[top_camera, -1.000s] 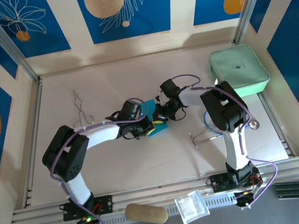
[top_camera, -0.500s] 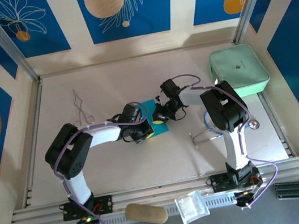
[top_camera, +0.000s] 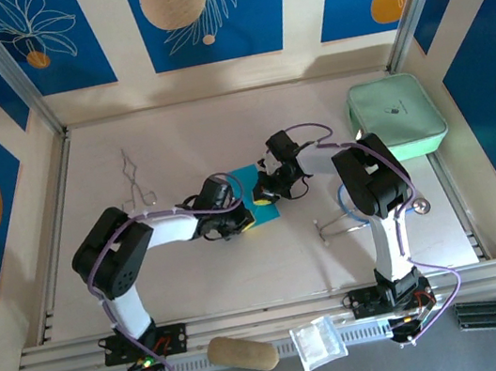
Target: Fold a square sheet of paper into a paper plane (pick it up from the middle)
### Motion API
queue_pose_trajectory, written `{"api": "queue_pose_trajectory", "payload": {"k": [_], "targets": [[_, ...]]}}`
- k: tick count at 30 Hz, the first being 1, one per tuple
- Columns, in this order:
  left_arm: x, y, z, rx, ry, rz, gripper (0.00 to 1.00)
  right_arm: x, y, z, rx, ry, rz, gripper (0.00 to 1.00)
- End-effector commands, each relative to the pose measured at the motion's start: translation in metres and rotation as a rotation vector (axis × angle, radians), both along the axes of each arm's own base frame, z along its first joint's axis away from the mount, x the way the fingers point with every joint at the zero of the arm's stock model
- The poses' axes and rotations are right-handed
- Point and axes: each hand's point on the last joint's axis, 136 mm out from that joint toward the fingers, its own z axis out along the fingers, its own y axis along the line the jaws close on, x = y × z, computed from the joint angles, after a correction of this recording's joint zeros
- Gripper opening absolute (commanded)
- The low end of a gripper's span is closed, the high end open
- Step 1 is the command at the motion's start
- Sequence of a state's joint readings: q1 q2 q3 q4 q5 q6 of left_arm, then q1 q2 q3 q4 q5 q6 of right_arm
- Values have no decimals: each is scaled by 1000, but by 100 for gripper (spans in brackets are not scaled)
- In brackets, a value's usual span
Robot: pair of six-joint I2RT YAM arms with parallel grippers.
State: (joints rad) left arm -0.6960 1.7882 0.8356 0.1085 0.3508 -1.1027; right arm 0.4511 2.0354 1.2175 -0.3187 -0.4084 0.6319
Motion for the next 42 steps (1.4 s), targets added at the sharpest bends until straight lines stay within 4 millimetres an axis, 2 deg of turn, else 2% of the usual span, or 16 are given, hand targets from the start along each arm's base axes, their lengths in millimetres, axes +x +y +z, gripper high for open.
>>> {"api": "queue_pose_trajectory", "payload": {"k": [1, 4, 7, 11, 14, 19, 22, 28, 34, 37, 42], "targets": [[-38, 26, -27, 99, 114, -9, 4, -13, -26, -42, -153, 93, -31, 1], [-44, 33, -23, 98, 103, -10, 4, -14, -27, -44, -163, 99, -32, 1], [-42, 34, -7, 78, 57, -9, 4, -13, -27, -43, -165, 96, -32, 1], [-22, 22, 28, 34, -55, -19, 4, -13, -26, -43, -163, 99, -30, 1], [-7, 10, 41, 4, -102, -20, 4, -13, -24, -42, -160, 98, -31, 1], [11, -3, 30, 15, -95, -9, 4, -12, -22, -42, -156, 98, -30, 1], [17, -1, 20, 55, -83, 10, 2, -12, -22, -40, -152, 96, -29, 1], [12, 11, -2, 127, -31, 24, 0, -8, -15, -30, -109, 78, -23, 1], [4, 19, -15, 167, 17, 27, 0, 3, -2, 5, -36, -13, 1, 1], [3, 21, -14, 181, 16, 22, 0, -1, 1, 20, -33, -70, 40, 1], [5, 18, -13, 180, 8, 3, 0, -19, 3, 14, -52, -81, 99, 1]]}}
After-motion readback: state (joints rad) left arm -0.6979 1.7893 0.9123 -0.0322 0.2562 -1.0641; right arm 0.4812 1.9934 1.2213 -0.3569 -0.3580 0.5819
